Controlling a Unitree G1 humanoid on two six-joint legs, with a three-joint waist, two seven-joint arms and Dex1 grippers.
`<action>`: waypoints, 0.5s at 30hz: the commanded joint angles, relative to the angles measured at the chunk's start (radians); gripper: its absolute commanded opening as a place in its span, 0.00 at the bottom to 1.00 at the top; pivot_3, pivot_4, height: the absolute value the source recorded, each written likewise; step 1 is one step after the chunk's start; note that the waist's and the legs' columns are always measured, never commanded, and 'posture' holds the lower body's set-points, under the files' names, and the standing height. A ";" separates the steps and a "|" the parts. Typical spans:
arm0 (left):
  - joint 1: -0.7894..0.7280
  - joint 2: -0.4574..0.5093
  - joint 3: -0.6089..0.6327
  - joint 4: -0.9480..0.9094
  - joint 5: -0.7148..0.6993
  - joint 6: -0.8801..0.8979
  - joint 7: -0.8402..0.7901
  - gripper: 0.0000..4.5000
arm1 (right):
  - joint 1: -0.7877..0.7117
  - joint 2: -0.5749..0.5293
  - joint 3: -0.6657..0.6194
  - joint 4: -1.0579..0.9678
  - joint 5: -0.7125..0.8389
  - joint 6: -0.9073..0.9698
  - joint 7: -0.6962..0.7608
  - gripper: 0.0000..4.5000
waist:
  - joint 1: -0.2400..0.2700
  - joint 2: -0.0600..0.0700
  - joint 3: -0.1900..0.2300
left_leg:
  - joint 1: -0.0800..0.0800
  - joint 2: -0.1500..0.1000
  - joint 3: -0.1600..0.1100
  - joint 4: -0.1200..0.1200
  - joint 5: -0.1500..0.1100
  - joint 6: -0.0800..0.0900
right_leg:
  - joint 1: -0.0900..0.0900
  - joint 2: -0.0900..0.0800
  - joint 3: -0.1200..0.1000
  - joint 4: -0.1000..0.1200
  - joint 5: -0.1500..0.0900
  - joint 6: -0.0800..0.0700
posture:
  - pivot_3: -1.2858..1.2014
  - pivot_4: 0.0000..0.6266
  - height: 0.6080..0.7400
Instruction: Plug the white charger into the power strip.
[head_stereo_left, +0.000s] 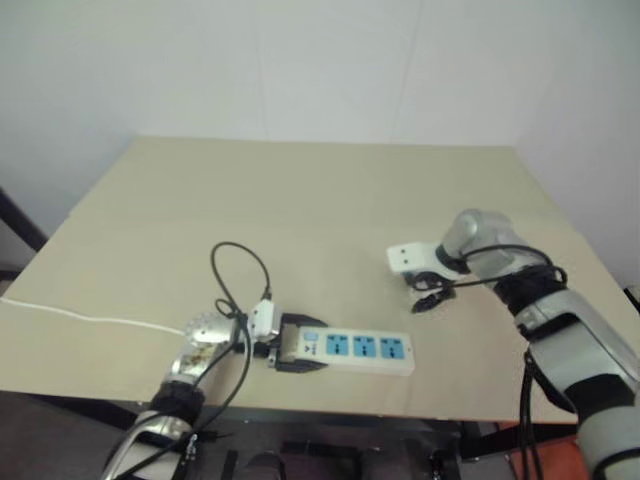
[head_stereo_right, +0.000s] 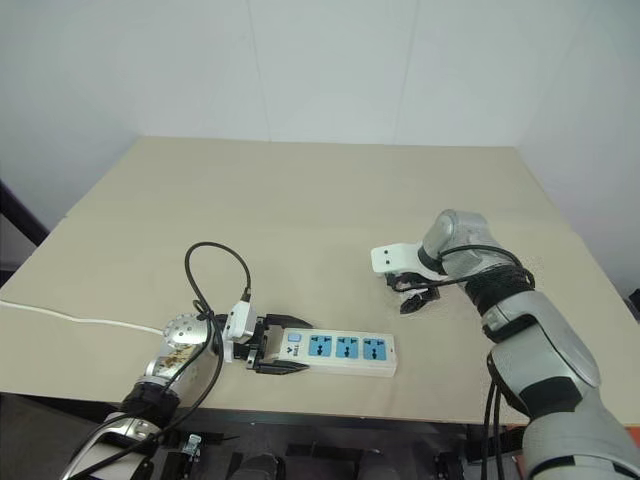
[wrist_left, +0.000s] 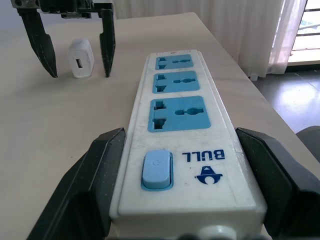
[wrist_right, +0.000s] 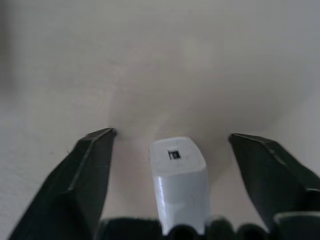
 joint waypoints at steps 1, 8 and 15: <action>0.023 0.000 -0.036 -0.016 0.025 0.024 -0.001 0.73 | -0.014 0.003 0.005 0.029 -0.044 -0.041 0.003 0.66 | -0.001 0.000 0.000 | 0.000 0.000 0.000 0.000 0.000 0.000 | 0.000 0.000 0.000 0.000 0.000 0.000 | 0.52 0.24 1.00; 0.031 0.008 -0.034 -0.028 0.025 0.044 0.013 0.73 | -0.026 0.015 -0.015 0.059 -0.071 -0.061 -0.023 0.27 | -0.007 0.000 -0.001 | 0.004 0.000 0.000 0.000 0.000 0.000 | 0.004 0.000 0.000 0.000 0.000 0.000 | 0.52 0.24 1.00; 0.026 0.020 -0.031 -0.022 0.033 0.062 0.028 0.73 | -0.040 0.046 -0.320 -0.169 0.216 0.073 -0.066 0.27 | -0.015 0.002 0.000 | 0.001 0.000 0.000 0.000 0.000 0.000 | 0.000 0.000 0.000 0.001 0.000 0.000 | 0.52 0.24 1.00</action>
